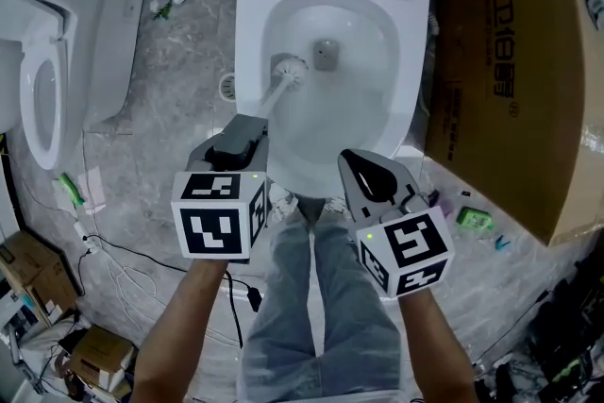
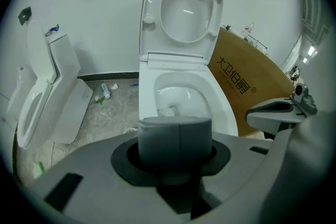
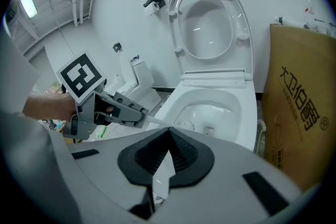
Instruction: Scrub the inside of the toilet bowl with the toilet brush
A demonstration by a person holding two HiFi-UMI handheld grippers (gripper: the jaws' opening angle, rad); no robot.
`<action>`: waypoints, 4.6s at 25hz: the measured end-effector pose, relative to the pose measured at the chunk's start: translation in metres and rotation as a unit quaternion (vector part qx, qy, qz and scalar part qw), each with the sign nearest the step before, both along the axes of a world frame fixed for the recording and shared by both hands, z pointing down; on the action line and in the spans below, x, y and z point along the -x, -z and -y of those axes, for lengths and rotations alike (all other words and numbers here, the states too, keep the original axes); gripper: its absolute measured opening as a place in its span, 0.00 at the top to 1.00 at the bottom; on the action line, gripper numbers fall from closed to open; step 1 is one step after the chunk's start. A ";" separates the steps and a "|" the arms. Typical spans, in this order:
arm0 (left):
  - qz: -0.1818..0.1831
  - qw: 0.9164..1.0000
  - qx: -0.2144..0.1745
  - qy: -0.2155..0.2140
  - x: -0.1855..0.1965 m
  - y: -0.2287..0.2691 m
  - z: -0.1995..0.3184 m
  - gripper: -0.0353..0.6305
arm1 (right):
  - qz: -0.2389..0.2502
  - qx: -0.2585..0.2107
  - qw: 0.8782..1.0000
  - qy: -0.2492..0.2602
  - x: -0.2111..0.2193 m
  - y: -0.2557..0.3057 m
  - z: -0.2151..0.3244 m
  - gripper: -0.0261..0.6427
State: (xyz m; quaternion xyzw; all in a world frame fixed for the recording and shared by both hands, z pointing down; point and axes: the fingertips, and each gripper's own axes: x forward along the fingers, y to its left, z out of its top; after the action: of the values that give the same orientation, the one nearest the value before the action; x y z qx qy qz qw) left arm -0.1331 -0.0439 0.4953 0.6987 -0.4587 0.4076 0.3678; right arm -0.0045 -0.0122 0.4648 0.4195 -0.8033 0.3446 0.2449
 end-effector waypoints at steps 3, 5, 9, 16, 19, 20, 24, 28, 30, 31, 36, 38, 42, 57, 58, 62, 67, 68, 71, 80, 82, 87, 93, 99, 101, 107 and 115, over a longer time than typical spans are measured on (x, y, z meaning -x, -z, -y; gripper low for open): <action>0.001 1.000 0.013 -0.014 -0.002 0.001 -0.013 0.72 | -0.003 -0.001 1.000 -0.005 -0.002 0.005 -0.001 0.96; -0.001 1.000 0.022 -0.022 -0.002 0.002 -0.020 0.72 | -0.004 -0.003 1.000 -0.009 -0.002 0.009 -0.002 0.96; -0.003 0.999 0.039 -0.034 0.000 0.006 -0.034 0.72 | -0.006 -0.006 1.000 -0.019 -0.002 0.015 -0.004 0.96; -0.013 0.995 0.071 -0.066 0.000 0.012 -0.060 0.72 | -0.010 -0.008 0.999 -0.042 -0.005 0.023 -0.007 0.96; -0.020 0.993 0.080 -0.081 -0.003 0.015 -0.071 0.72 | -0.010 -0.010 0.999 -0.052 -0.005 0.025 -0.008 0.96; -0.022 0.993 0.082 -0.085 -0.004 0.016 -0.073 0.72 | -0.010 -0.010 0.998 -0.054 -0.005 0.026 -0.009 0.96; -0.038 0.990 0.092 -0.098 -0.011 0.018 -0.082 0.72 | -0.010 -0.010 0.998 -0.065 -0.005 0.027 -0.012 0.96; -0.054 0.988 0.098 -0.108 -0.019 0.016 -0.088 0.72 | -0.011 -0.008 0.997 -0.077 -0.006 0.025 -0.016 0.96; -0.060 0.987 0.096 -0.115 -0.025 0.016 -0.089 0.72 | -0.011 -0.007 0.996 -0.084 -0.008 0.024 -0.019 0.96; -0.065 0.986 0.095 -0.119 -0.029 0.016 -0.089 0.72 | -0.011 -0.006 0.996 -0.088 -0.009 0.024 -0.020 0.96; -0.089 0.984 0.091 -0.124 -0.045 0.015 -0.090 0.72 | -0.010 -0.002 0.994 -0.109 -0.016 0.024 -0.023 0.96; -0.088 0.984 0.085 -0.129 -0.049 0.014 -0.087 0.72 | -0.010 -0.002 0.993 -0.116 -0.020 0.023 -0.023 0.96; -0.110 0.983 0.078 -0.127 -0.062 0.011 -0.077 0.72 | -0.012 -0.005 0.991 -0.134 -0.028 0.021 -0.022 0.96; -0.160 0.983 0.034 -0.084 -0.092 -0.005 -0.014 0.72 | -0.005 0.002 0.987 -0.161 -0.028 0.009 -0.009 0.96; -0.161 0.983 0.032 -0.085 -0.093 -0.006 -0.011 0.72 | -0.005 0.003 0.987 -0.160 -0.027 0.008 -0.008 0.96; -0.160 0.983 0.022 -0.089 -0.089 -0.006 -0.008 0.72 | -0.006 0.008 0.988 -0.153 -0.026 0.004 -0.005 0.96; -0.147 0.985 0.028 -0.081 -0.075 -0.018 -0.007 0.72 | -0.005 0.012 0.989 -0.145 -0.021 -0.001 0.002 0.96; -0.146 0.986 0.030 -0.078 -0.073 -0.021 -0.007 0.72 | -0.004 0.013 0.990 -0.143 -0.020 -0.002 0.003 0.96; -0.147 0.986 0.028 -0.070 -0.070 -0.026 -0.001 0.72 | -0.002 0.014 0.990 -0.139 -0.016 -0.004 0.009 0.96; -0.149 0.987 0.010 -0.062 -0.074 -0.033 0.027 0.72 | -0.003 0.014 0.991 -0.130 -0.012 -0.006 0.019 0.96; -0.147 0.987 0.008 -0.062 -0.073 -0.036 0.033 0.72 | -0.004 0.016 0.991 -0.130 -0.012 -0.007 0.019 0.96; -0.138 0.988 0.003 -0.064 -0.068 -0.041 0.049 0.72 | -0.005 0.021 0.991 -0.132 -0.012 -0.011 0.019 0.96; -0.129 0.990 -0.004 -0.062 -0.061 -0.043 0.062 0.72 | -0.006 0.024 0.991 -0.131 -0.009 -0.013 0.017 0.96; -0.118 0.992 -0.014 -0.048 -0.046 -0.042 0.072 0.72 | -0.006 0.022 0.991 -0.128 -0.007 -0.012 0.017 0.96; -0.113 0.992 -0.017 -0.044 -0.041 -0.040 0.073 0.72 | -0.005 0.022 0.992 -0.127 -0.007 -0.012 0.016 0.96; -0.104 0.994 -0.017 -0.029 -0.021 -0.036 0.069 0.72 | -0.005 0.021 0.992 -0.121 -0.003 -0.011 0.010 0.96; -0.094 0.995 -0.011 -0.027 -0.004 -0.030 0.050 0.72 | -0.003 0.020 0.993 -0.113 0.003 -0.010 0.003 0.96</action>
State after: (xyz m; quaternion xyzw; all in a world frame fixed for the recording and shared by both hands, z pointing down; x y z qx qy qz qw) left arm -0.1289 -0.0944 0.5257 0.7501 -0.4073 0.3445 0.3907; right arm -0.0077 -0.0148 0.4746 0.5037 -0.7431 0.3847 0.2149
